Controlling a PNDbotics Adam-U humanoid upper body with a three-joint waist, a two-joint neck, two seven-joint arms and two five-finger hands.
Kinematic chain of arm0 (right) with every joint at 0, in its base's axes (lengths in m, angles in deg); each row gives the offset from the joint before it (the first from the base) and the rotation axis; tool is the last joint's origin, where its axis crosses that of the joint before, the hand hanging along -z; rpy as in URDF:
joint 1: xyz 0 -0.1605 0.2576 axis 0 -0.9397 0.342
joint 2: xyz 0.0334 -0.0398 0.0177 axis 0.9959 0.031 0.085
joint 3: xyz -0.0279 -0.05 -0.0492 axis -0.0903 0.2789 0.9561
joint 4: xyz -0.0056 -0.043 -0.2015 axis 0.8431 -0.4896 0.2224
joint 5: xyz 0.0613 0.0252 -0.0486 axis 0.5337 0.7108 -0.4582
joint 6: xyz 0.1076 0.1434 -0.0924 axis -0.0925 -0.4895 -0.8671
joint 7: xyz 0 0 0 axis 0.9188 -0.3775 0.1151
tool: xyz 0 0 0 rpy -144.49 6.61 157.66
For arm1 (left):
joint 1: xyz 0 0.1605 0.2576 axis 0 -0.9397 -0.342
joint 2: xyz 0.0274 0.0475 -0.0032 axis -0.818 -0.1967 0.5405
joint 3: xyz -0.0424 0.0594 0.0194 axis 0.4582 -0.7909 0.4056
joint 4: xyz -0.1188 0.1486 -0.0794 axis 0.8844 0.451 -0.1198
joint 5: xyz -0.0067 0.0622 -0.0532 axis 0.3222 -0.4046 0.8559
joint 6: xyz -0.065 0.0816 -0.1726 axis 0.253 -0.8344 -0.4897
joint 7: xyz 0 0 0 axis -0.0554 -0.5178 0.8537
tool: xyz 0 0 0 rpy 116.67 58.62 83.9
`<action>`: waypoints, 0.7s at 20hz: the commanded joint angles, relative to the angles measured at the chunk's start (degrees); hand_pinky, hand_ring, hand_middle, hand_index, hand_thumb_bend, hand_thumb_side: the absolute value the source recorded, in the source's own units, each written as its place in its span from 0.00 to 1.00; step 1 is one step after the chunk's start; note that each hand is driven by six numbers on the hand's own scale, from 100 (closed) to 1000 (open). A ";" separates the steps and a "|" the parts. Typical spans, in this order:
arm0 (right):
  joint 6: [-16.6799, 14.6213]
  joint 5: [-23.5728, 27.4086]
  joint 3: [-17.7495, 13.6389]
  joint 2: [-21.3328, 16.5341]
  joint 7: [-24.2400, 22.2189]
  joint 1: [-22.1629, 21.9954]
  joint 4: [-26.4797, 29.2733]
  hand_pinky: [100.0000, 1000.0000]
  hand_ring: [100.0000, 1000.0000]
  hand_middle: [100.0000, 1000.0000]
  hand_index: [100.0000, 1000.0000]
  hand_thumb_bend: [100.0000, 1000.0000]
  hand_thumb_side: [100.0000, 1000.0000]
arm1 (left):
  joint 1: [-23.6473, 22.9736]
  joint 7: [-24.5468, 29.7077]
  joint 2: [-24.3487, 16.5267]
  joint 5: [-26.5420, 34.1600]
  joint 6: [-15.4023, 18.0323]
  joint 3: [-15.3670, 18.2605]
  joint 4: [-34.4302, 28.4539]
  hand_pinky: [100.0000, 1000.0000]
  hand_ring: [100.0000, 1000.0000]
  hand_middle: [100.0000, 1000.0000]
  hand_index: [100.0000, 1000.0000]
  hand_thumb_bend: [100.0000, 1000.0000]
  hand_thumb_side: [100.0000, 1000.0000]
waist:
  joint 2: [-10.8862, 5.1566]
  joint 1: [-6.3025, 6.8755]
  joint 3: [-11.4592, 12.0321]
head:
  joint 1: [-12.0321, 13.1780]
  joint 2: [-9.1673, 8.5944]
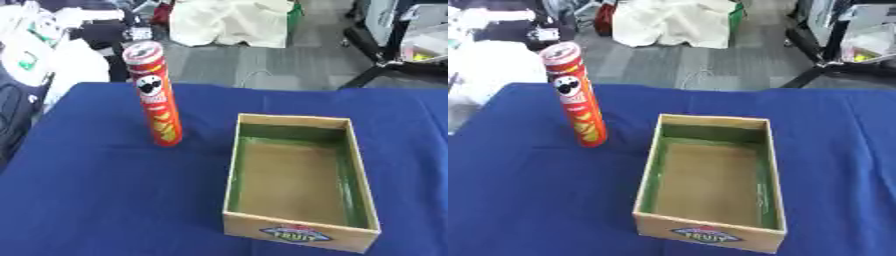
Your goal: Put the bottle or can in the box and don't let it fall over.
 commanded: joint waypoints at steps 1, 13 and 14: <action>0.02 0.03 -0.17 -1.31 -0.27 0.87 0.68 0.88 0.69 0.71 0.98 0.00 0.70 | 1.83 -0.85 -0.92 0.27 0.09 0.85 -0.52 0.87 0.88 0.86 0.85 0.36 0.89 | -0.65 -0.18 0.03 | 0.40 0.34; 0.10 -0.14 0.09 -1.53 -0.93 1.46 0.68 0.89 0.69 0.71 0.99 0.00 0.71 | 3.03 -6.49 -0.89 2.51 -1.89 1.58 0.08 0.85 0.84 0.82 0.85 0.28 1.00 | 0.91 0.12 -0.44 | 0.97 -0.76; 0.12 -0.18 0.09 -1.57 -0.97 1.43 0.68 0.89 0.69 0.71 0.99 0.00 0.71 | 3.13 -7.02 -0.93 2.60 -2.21 1.62 0.04 0.85 0.84 0.82 0.85 0.26 1.00 | 1.04 0.17 -0.47 | 0.94 -0.80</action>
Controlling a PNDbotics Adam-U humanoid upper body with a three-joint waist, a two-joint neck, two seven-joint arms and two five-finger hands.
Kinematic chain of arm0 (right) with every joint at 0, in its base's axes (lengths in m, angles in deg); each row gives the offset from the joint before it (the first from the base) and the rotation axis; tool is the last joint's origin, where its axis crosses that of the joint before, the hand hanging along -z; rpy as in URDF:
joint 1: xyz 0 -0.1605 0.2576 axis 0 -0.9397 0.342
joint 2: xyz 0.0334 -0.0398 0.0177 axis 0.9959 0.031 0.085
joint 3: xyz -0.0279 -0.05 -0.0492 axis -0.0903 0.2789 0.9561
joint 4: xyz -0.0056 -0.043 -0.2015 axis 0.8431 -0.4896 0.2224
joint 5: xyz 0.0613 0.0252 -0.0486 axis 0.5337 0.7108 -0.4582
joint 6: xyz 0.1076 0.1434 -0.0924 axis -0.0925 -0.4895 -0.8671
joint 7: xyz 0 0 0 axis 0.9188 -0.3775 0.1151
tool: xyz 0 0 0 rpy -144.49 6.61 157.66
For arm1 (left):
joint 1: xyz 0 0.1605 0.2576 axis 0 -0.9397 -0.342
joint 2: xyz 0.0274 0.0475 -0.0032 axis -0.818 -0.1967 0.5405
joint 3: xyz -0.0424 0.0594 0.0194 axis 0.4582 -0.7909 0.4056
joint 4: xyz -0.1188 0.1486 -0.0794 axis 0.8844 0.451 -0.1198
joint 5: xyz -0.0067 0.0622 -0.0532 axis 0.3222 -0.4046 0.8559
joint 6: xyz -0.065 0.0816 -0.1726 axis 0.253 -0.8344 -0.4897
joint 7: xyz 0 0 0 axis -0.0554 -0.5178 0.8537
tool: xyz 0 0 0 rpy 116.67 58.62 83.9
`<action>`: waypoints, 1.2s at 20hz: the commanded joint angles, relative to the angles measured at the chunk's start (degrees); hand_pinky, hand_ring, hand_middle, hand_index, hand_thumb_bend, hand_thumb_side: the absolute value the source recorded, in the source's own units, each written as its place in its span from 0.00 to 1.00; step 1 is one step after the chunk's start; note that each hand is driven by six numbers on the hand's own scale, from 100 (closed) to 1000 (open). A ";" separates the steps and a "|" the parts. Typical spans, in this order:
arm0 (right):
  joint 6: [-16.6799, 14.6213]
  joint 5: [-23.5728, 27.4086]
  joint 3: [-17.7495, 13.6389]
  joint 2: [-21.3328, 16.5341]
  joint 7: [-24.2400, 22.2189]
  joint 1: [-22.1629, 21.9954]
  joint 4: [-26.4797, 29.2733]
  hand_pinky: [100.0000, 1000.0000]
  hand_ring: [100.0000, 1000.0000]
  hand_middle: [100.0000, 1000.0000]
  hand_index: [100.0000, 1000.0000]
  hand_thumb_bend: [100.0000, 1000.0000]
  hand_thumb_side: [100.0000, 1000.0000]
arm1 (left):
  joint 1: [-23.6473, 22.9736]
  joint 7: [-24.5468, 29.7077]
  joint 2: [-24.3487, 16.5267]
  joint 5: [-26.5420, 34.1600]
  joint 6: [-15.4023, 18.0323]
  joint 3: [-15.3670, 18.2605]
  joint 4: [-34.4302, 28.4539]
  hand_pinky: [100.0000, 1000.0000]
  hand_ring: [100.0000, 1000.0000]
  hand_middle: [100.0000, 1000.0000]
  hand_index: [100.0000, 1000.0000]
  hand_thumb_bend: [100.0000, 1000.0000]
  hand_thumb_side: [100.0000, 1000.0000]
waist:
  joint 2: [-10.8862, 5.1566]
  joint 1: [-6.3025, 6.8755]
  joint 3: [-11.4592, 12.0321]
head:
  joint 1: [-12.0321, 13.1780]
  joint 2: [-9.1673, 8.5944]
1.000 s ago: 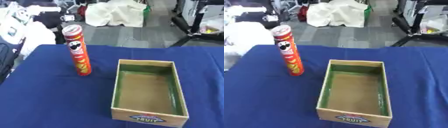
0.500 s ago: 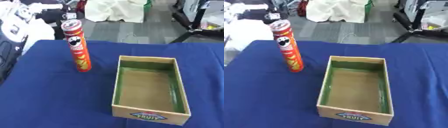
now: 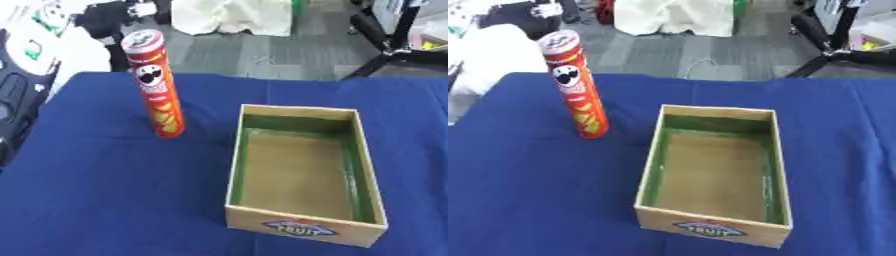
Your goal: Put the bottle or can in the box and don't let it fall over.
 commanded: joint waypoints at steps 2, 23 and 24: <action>-0.04 -0.22 -0.26 -1.59 -0.29 0.92 0.68 0.89 0.69 0.71 0.99 0.00 0.70 | 1.82 -2.16 -1.18 0.76 -1.03 0.87 -0.44 0.85 0.84 0.83 0.85 0.22 1.00 | -0.57 0.05 -0.07 | 0.20 -0.90; -0.06 -0.25 0.25 -1.51 -1.50 2.33 0.68 0.90 0.69 0.71 1.00 0.00 0.74 | 2.72 -8.57 -1.29 0.43 -0.31 2.39 1.66 0.85 0.84 0.82 0.82 0.27 0.95 | 1.81 0.44 -1.45 | 1.47 -3.52; -0.06 -0.24 0.25 -1.49 -1.54 2.35 0.68 0.90 0.69 0.71 1.00 0.00 0.75 | 2.70 -8.82 -1.32 0.40 -0.16 2.38 1.64 0.85 0.84 0.82 0.82 0.27 0.94 | 1.88 0.44 -1.50 | 1.51 -3.49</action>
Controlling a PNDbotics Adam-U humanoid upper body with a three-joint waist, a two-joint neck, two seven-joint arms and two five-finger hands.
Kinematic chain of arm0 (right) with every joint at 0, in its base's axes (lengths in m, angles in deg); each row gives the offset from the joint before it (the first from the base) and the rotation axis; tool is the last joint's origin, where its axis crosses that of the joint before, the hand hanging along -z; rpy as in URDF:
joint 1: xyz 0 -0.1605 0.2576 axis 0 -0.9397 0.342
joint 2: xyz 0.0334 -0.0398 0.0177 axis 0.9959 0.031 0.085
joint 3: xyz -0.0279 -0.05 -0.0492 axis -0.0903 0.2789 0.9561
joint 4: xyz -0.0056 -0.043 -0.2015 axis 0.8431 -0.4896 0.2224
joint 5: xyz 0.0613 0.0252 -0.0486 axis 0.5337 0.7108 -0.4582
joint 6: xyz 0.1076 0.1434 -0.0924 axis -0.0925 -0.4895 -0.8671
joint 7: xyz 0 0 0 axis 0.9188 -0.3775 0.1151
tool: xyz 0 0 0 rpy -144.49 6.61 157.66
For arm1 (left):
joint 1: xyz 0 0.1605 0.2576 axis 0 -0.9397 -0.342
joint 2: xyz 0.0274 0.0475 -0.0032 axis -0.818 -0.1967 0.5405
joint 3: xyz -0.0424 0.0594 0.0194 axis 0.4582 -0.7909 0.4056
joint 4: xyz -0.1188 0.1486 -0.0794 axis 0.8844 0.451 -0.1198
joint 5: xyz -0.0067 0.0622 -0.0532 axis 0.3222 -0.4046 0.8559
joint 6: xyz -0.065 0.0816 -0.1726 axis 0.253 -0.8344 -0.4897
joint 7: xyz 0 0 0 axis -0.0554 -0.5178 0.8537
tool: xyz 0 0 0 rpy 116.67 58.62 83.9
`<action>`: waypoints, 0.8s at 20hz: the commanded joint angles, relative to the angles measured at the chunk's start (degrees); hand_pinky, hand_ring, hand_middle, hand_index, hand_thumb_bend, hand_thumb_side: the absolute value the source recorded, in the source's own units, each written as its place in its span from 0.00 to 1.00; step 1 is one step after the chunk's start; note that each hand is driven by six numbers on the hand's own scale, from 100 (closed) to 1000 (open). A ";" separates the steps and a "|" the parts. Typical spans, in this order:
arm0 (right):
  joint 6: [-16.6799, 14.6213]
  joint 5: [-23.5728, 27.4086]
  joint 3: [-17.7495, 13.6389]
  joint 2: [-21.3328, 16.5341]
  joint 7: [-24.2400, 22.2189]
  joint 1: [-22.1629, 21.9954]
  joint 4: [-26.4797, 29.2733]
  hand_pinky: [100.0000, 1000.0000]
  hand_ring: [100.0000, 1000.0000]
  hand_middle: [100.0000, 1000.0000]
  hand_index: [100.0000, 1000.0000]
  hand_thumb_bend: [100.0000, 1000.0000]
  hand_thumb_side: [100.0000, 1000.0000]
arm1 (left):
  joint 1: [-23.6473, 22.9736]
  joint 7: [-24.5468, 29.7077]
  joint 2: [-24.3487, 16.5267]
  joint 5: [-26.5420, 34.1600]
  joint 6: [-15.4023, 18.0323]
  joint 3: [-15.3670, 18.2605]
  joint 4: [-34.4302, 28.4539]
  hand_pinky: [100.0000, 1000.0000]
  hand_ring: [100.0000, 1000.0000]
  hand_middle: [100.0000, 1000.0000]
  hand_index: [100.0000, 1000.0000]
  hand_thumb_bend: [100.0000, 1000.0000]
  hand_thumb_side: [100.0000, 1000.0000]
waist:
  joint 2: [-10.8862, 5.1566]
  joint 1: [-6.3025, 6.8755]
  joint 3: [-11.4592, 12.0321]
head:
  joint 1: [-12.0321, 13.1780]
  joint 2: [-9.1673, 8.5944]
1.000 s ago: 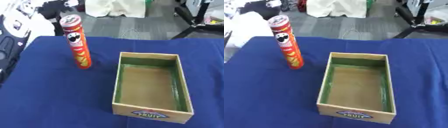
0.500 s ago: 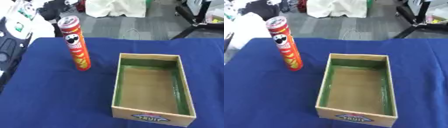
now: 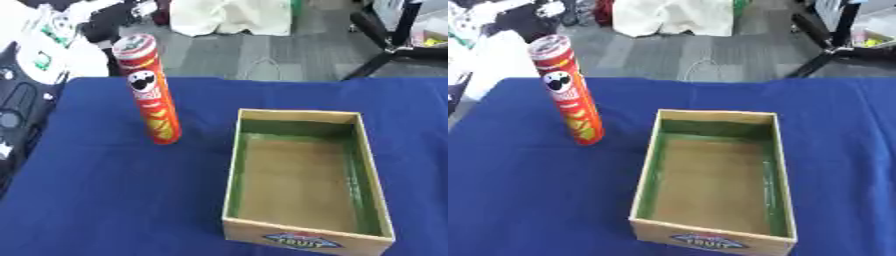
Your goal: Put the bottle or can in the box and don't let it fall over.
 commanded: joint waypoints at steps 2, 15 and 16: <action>-0.17 -0.20 -0.29 -1.49 -0.37 0.89 0.68 0.90 0.69 0.71 1.00 0.00 0.75 | 1.40 -1.15 -1.39 0.14 0.61 0.63 -0.49 0.86 0.84 0.82 0.82 0.28 0.94 | -0.68 -0.01 -0.15 | 0.38 -0.75; -0.02 -0.22 -0.50 -1.16 -0.58 0.50 0.68 0.90 0.69 0.71 1.00 0.00 0.77 | 0.34 3.66 -1.24 -1.81 0.54 -0.16 0.42 0.85 0.85 0.83 0.82 0.29 0.97 | -0.37 -0.06 -0.50 | 0.79 -0.33; -0.02 -0.22 -0.51 -1.13 -0.62 0.47 0.68 0.90 0.69 0.71 1.00 0.00 0.77 | 0.27 4.16 -1.25 -1.94 0.53 -0.16 0.41 0.85 0.85 0.83 0.82 0.29 0.97 | -0.36 -0.07 -0.52 | 0.79 -0.34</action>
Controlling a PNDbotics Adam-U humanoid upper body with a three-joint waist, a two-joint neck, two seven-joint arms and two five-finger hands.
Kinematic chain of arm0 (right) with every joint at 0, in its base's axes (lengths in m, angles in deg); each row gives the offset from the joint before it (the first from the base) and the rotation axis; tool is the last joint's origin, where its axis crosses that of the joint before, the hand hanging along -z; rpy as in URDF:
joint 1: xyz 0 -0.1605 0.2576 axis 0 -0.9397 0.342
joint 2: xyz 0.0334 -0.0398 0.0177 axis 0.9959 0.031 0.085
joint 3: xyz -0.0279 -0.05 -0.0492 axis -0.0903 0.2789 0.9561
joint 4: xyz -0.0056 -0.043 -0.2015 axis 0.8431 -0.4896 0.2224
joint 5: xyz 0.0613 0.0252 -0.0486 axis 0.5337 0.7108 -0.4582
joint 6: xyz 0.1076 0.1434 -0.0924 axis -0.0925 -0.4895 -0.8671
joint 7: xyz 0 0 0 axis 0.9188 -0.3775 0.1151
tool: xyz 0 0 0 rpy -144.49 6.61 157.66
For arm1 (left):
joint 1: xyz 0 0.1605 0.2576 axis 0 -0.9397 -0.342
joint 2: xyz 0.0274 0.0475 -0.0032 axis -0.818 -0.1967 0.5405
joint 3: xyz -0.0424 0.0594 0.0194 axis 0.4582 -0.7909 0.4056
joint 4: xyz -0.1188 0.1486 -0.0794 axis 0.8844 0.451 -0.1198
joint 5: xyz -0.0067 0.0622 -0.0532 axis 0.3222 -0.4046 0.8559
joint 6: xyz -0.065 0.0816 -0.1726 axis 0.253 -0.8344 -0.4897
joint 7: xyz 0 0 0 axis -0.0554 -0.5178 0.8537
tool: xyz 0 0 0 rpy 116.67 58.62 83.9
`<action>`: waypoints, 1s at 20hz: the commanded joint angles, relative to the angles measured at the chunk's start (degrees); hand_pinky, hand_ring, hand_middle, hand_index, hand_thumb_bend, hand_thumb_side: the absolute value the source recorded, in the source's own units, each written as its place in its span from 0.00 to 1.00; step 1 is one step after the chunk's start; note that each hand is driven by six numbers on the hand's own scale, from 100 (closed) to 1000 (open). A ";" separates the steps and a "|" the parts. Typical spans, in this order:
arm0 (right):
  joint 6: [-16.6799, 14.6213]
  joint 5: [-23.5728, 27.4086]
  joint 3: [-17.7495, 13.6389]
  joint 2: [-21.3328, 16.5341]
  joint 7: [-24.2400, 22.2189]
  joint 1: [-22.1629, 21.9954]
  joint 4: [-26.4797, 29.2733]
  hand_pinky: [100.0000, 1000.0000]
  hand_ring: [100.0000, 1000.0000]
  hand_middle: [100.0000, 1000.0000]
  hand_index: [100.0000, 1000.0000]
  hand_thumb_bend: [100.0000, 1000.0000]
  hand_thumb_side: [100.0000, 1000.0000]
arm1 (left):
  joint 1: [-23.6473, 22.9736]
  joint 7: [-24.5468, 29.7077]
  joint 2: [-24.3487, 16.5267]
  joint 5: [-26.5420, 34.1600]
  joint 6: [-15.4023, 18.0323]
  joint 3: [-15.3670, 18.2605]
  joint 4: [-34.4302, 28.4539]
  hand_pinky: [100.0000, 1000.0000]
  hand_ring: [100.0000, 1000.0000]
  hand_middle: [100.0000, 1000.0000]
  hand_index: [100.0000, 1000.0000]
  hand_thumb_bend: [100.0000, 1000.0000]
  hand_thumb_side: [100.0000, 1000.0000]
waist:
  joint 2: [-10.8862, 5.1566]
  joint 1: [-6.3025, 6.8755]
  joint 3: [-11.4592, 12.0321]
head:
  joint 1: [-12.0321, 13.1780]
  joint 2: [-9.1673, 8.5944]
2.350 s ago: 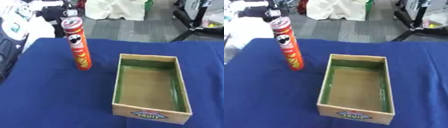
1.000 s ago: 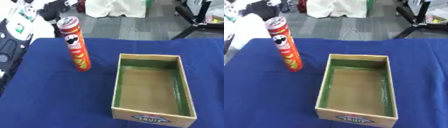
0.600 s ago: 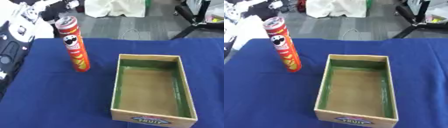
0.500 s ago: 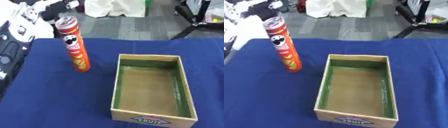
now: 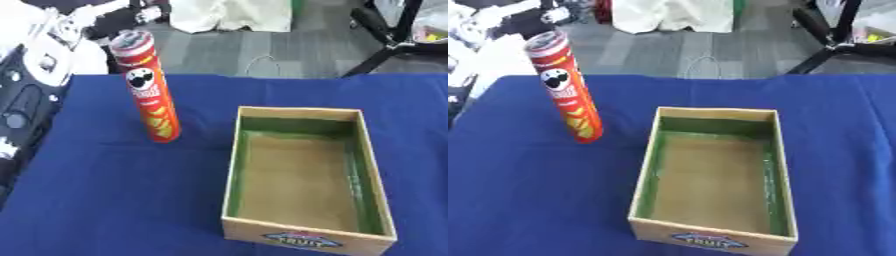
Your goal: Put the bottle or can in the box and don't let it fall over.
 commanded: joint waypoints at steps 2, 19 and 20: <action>-0.10 -0.22 -0.70 -1.12 -0.22 0.40 0.68 0.90 0.69 0.71 1.00 0.00 0.77 | 0.60 1.93 -1.25 -0.84 -0.06 0.25 -0.32 0.85 0.85 0.83 0.82 0.29 0.97 | -0.93 -0.18 -0.08 | 0.28 -0.34; 0.18 -0.01 -1.03 -0.44 -0.48 -0.23 0.68 0.91 0.69 0.70 1.00 0.00 0.79 | -0.10 5.15 -1.36 -4.94 1.93 -0.28 -0.93 0.73 0.80 0.82 0.82 0.40 0.83 | -0.77 -0.10 -0.35 | 0.90 -0.57; 0.19 0.02 -1.04 -0.40 -0.50 -0.25 0.68 0.91 0.69 0.70 1.00 0.00 0.79 | -0.13 5.38 -1.38 -5.35 2.12 -0.26 -0.90 0.73 0.81 0.82 0.82 0.41 0.82 | -0.75 -0.09 -0.37 | 0.95 -0.60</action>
